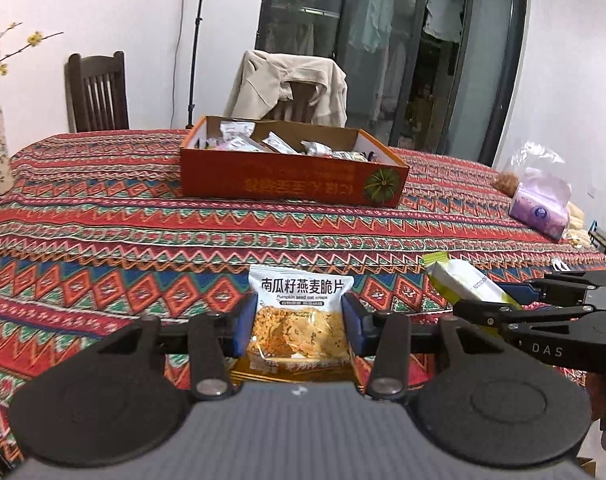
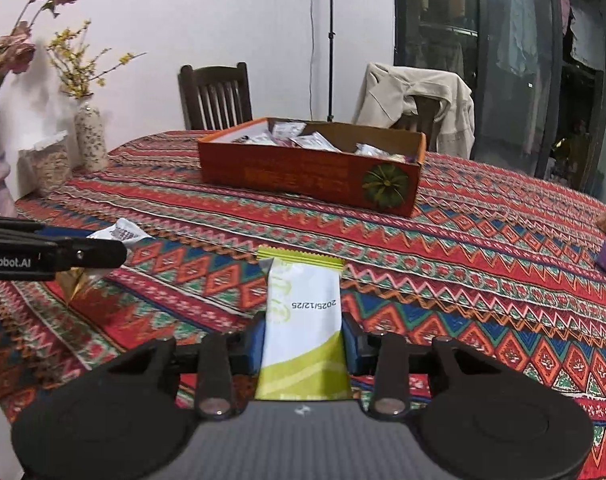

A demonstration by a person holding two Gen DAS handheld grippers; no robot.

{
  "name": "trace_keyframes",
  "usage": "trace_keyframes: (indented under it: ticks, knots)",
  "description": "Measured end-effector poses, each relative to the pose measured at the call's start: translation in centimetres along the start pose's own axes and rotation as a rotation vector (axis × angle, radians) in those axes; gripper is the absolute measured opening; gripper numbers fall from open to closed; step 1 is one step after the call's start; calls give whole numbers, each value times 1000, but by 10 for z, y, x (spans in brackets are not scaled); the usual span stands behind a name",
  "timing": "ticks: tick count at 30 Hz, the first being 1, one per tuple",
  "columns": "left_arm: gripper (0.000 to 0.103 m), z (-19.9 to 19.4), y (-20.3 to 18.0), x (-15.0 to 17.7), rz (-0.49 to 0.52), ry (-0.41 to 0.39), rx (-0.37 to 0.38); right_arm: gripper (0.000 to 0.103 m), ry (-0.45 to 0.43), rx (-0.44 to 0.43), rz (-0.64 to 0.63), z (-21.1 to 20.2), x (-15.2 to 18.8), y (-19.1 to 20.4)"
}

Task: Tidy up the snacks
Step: 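Carry both items over the orange box and open both grippers to drop them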

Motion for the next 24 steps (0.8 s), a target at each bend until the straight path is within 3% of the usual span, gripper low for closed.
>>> trace_keyframes:
  ticks: [7,14,24]
  knots:
    - [46,-15,12,-3,-31,-33,-6,37,-8,-12,-23,-7,-6,19]
    - [46,-1,20,-23,-43,-44,33,37,-14,-27,-29,-1,-15,21]
    - [46,89,32,-99,-13,-79,79,37,-107,-60,-50,41,-81,-7]
Point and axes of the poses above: each gripper's, at about its wrist camera, not at the fingertips, and z roughly the way its jaws point, y to its left, x to its underside, the point moved 3 cm from there along z, roughly the way its jaws point, and after that the axes turned 13 degrees about -y, right-handed, at the moved point
